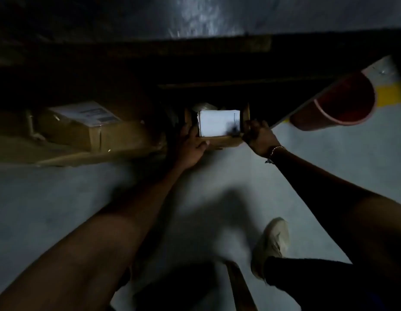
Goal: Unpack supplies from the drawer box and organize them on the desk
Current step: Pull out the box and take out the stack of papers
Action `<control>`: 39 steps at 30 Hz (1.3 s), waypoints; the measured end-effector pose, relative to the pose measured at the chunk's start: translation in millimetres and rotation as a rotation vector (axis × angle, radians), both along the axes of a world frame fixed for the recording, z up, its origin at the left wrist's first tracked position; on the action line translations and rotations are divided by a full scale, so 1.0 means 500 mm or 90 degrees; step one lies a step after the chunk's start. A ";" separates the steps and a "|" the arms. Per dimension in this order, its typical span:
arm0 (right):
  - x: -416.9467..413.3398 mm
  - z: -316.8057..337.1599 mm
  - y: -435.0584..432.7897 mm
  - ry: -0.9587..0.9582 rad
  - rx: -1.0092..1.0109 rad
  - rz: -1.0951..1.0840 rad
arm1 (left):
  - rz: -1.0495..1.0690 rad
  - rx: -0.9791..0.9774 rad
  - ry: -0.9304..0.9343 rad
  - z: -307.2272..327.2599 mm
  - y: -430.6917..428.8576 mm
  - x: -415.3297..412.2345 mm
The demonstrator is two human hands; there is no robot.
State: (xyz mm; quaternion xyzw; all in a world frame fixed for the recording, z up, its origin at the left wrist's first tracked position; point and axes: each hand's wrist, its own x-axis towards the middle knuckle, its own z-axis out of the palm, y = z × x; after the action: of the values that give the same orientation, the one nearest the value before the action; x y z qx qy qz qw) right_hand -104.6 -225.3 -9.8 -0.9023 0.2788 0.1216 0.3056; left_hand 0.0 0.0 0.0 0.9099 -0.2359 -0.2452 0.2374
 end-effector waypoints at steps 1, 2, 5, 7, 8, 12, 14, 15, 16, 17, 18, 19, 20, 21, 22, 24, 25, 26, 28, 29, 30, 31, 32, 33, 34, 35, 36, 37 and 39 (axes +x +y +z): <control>0.005 -0.023 -0.006 -0.003 -0.006 0.011 | 0.005 0.000 0.007 -0.023 -0.005 0.005; 0.010 -0.038 -0.010 0.008 -0.013 0.024 | 0.013 0.006 0.010 -0.044 -0.009 0.009; 0.026 -0.105 -0.033 0.041 0.011 0.006 | 0.033 -0.030 0.014 -0.120 -0.031 0.021; 0.033 -0.143 -0.048 0.084 0.061 -0.024 | 0.064 -0.059 0.032 -0.150 -0.048 0.029; 0.038 -0.149 -0.047 0.103 0.098 -0.050 | 0.089 -0.062 0.049 -0.164 -0.053 0.033; 0.045 -0.172 -0.037 0.064 0.150 -0.063 | 0.207 -0.088 0.181 -0.191 -0.056 0.033; 0.041 -0.169 -0.031 0.040 0.162 -0.106 | 0.230 -0.108 0.191 -0.192 -0.049 0.026; 0.036 -0.167 -0.029 0.030 0.186 -0.150 | 0.225 -0.099 0.178 -0.197 -0.042 0.022; 0.028 -0.167 -0.028 0.028 0.216 -0.184 | 0.212 -0.078 0.179 -0.195 -0.033 0.014; 0.015 -0.164 -0.022 0.026 0.239 -0.206 | 0.200 -0.065 0.184 -0.196 -0.025 0.005; -0.005 -0.162 -0.014 0.022 0.259 -0.220 | 0.196 -0.060 0.196 -0.200 -0.013 -0.009; -0.026 -0.158 -0.005 0.017 0.281 -0.238 | 0.188 -0.063 0.196 -0.199 -0.004 -0.024; -0.049 -0.152 0.009 0.008 0.302 -0.264 | 0.193 -0.068 0.201 -0.195 0.005 -0.043; -0.073 -0.144 0.024 0.000 0.315 -0.289 | 0.190 -0.070 0.206 -0.195 0.014 -0.062; -0.096 -0.136 0.040 -0.006 0.323 -0.304 | 0.186 -0.073 0.209 -0.192 0.023 -0.082; -0.140 -0.126 0.070 -0.015 0.341 -0.316 | 0.171 -0.060 0.200 -0.184 0.042 -0.121; -0.162 -0.119 0.086 -0.018 0.344 -0.311 | 0.167 -0.042 0.190 -0.181 0.052 -0.139; -0.183 -0.113 0.101 -0.023 0.341 -0.304 | 0.157 -0.010 0.176 -0.170 0.064 -0.160; -0.224 -0.106 0.130 -0.031 0.323 -0.299 | 0.126 0.051 0.152 -0.154 0.090 -0.205; -0.244 -0.106 0.144 -0.035 0.317 -0.309 | 0.118 0.071 0.157 -0.144 0.103 -0.229; -0.264 -0.108 0.159 -0.039 0.316 -0.323 | 0.110 0.089 0.172 -0.139 0.116 -0.253; -0.285 -0.110 0.174 -0.044 0.318 -0.337 | 0.096 0.104 0.184 -0.135 0.128 -0.276; -0.305 -0.113 0.188 -0.050 0.324 -0.353 | 0.085 0.121 0.198 -0.135 0.140 -0.296; -0.324 -0.115 0.201 -0.053 0.330 -0.370 | 0.075 0.135 0.211 -0.138 0.150 -0.313; -0.340 -0.119 0.212 -0.054 0.337 -0.392 | 0.070 0.148 0.223 -0.142 0.159 -0.327; -0.353 -0.124 0.222 -0.053 0.345 -0.411 | 0.066 0.156 0.229 -0.145 0.167 -0.338; -0.363 -0.130 0.231 -0.053 0.352 -0.422 | 0.061 0.164 0.230 -0.149 0.173 -0.346; -0.371 -0.134 0.239 -0.052 0.359 -0.422 | 0.052 0.169 0.226 -0.152 0.179 -0.352; -0.381 -0.147 0.248 -0.042 0.371 -0.416 | 0.034 0.180 0.230 -0.164 0.190 -0.355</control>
State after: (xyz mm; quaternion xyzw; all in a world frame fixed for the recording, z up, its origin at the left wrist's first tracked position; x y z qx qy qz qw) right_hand -295.3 -101.2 -83.1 -0.6459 0.4938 0.0630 0.5788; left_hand -177.5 95.0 -81.8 0.8814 -0.1287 -0.4281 0.1525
